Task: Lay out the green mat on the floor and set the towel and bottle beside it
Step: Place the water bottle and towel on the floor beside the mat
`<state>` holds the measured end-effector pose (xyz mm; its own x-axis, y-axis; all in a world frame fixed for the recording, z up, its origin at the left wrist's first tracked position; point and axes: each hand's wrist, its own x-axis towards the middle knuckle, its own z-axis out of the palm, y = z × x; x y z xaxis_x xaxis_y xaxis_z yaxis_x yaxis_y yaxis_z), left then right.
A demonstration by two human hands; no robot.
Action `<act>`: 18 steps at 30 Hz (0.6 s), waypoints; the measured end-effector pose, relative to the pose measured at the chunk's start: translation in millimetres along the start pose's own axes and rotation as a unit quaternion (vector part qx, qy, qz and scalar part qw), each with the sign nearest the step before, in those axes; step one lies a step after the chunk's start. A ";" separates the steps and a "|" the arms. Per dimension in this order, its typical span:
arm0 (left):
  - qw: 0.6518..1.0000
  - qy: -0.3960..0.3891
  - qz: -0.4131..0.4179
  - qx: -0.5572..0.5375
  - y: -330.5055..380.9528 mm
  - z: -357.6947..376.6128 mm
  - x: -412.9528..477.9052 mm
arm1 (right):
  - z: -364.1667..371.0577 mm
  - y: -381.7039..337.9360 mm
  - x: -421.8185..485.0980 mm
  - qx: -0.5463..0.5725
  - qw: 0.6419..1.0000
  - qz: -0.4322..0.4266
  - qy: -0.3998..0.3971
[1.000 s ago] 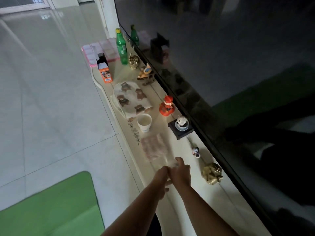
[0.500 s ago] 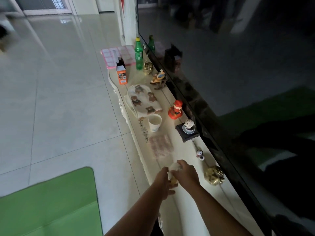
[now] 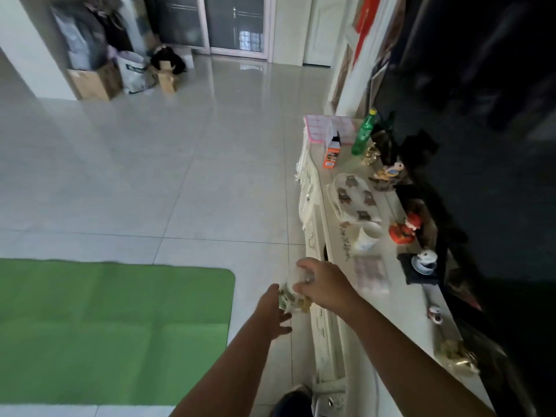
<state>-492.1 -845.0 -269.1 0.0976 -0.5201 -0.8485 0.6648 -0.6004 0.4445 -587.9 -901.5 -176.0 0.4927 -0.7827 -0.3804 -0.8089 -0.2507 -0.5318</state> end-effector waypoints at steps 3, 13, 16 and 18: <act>0.997 0.029 0.029 -0.061 1.6 -61.0 -29.3 | 16.5 -63.8 -16.6 -0.028 0.996 -0.079 -0.028; 0.923 0.161 0.123 -0.326 -48.1 -270.6 -162.0 | 164.5 -255.7 -113.0 -0.094 0.936 -0.302 -0.153; 0.894 0.182 0.142 -0.383 -70.5 -320.8 -192.5 | 211.3 -291.3 -141.1 -0.078 0.921 -0.339 -0.178; 0.872 0.208 0.149 -0.417 -84.9 -349.6 -207.0 | 238.4 -309.8 -156.3 -0.066 0.912 -0.352 -0.198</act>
<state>-309.8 -474.0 -231.7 0.5034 -0.2086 -0.8385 0.8544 0.2650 0.4470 -337.8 -565.7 -132.1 0.9613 -0.1409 -0.2369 -0.2660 -0.6993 -0.6635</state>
